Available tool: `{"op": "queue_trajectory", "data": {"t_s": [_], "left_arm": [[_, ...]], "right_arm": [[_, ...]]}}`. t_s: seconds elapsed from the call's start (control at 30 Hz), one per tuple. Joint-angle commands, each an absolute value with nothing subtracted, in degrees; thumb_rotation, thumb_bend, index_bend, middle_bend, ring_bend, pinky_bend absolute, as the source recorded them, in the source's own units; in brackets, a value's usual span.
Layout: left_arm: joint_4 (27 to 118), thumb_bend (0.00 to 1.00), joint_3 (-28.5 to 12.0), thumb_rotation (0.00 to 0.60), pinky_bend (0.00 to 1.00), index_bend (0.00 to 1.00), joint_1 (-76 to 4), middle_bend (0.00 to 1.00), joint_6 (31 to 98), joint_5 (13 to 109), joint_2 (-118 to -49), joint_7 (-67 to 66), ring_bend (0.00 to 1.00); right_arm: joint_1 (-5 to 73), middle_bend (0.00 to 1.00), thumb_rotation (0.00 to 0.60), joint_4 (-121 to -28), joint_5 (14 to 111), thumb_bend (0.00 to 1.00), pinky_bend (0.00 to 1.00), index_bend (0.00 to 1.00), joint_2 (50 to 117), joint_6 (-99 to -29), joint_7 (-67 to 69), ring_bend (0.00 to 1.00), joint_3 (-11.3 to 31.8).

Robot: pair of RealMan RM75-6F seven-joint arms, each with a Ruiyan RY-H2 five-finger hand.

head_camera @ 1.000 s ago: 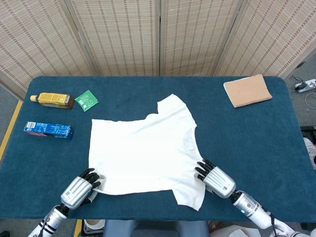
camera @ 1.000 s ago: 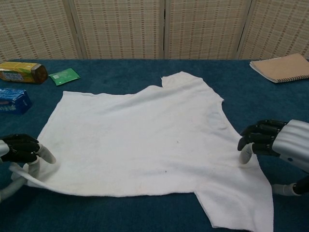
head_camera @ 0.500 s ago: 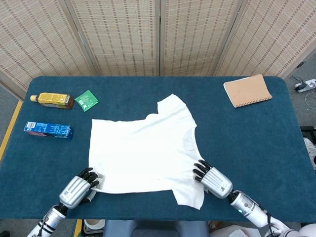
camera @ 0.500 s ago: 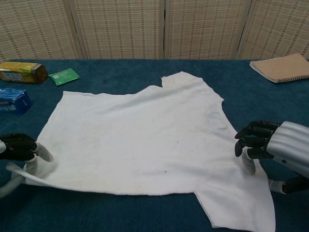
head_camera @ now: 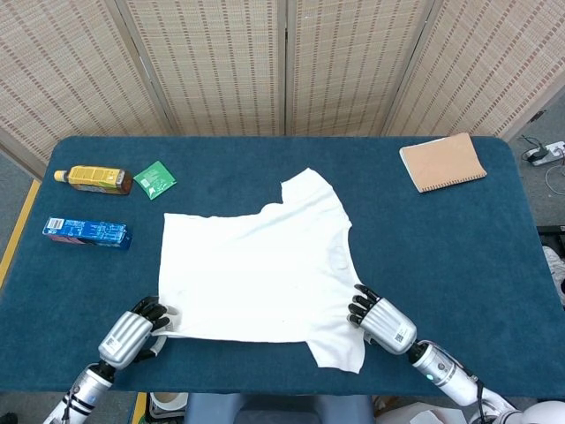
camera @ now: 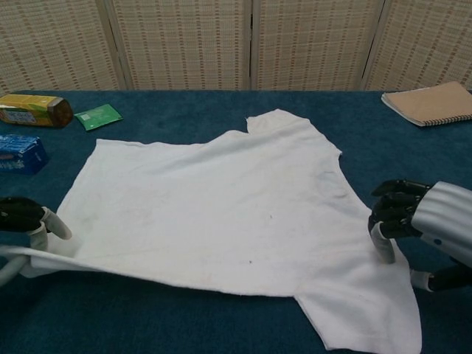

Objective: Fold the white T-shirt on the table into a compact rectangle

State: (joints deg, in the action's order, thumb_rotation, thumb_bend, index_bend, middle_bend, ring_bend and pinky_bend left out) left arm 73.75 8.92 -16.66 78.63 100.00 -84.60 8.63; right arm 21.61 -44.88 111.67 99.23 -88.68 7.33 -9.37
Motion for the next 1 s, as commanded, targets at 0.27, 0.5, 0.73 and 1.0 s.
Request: {"op": "queue_trajectory", "data": {"t_s": [0.27,0.5,0.73,1.0], "left_arm": [[77.1,0.58,9.3,0.600,0.12,0.74,-16.5,0.32,79.6,100.0,-81.6,12.9,0.29],[81.2,0.58,10.3,0.600,0.12,0.74,-16.4,0.32,80.7,101.1,-77.5,15.5,0.29],[85.0,0.58,11.9,0.600,0.12,0.74,-15.3,0.32,82.1,102.2,-73.9,16.7,0.29],[88.8,0.58,13.6,0.600,0.12,0.74,-14.8,0.32,82.9,104.2,-70.2,18.1,0.29]], "right_arm": [[21.7,0.55,0.600,-60.5,108.4,0.51,0.25,0.86,91.1,-86.1,9.6,0.36,-10.0],[22.7,0.55,0.600,-72.9,107.1,0.51,0.25,0.86,84.1,-83.0,9.1,0.36,-10.4],[22.9,0.56,0.600,-83.2,105.4,0.52,0.25,0.86,78.2,-79.8,12.5,0.36,-12.1],[23.2,0.56,0.600,-90.9,105.9,0.52,0.25,0.87,72.2,-78.8,16.8,0.36,-13.8]]}}
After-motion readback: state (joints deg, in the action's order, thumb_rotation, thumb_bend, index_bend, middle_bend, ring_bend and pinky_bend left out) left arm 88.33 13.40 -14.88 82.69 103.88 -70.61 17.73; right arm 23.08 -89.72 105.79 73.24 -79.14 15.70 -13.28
